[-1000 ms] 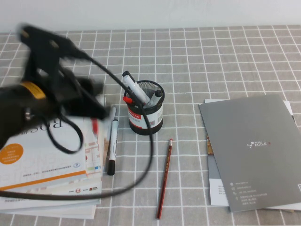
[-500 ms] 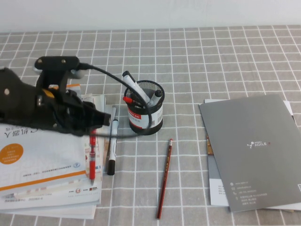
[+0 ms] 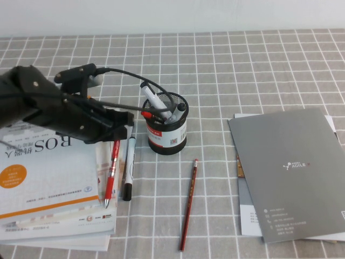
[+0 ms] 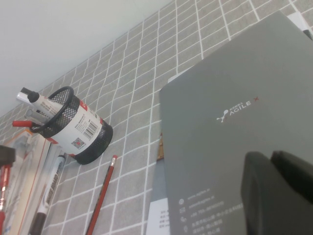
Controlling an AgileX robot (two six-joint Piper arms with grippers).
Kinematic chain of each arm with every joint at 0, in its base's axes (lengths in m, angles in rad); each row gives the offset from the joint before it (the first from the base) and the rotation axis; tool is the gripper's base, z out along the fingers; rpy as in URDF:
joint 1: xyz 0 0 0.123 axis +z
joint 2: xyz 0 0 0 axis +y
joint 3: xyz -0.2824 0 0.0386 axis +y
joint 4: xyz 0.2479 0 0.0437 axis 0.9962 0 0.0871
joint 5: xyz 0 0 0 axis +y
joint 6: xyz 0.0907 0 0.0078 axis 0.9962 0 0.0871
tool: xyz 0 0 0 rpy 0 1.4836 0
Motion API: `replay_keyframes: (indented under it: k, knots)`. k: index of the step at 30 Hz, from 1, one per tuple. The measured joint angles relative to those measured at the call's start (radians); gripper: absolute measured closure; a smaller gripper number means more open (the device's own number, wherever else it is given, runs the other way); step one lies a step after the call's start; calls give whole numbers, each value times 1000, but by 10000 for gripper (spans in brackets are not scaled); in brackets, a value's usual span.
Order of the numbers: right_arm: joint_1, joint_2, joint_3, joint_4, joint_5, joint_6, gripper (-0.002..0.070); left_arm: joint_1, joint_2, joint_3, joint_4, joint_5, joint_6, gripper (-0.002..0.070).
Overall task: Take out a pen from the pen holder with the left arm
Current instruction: 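Take a marker out of the pen holder and lay it on the table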
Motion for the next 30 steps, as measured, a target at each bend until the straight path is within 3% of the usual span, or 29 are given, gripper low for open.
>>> replay_keyframes:
  k: [11,30]
  knots:
    - [0,0,0,0,0,0,689,14,145,-53,-99,-21,4,587]
    - [0,0,0,0,0,0,689,28,183,-55,-160,-160,-4,596]
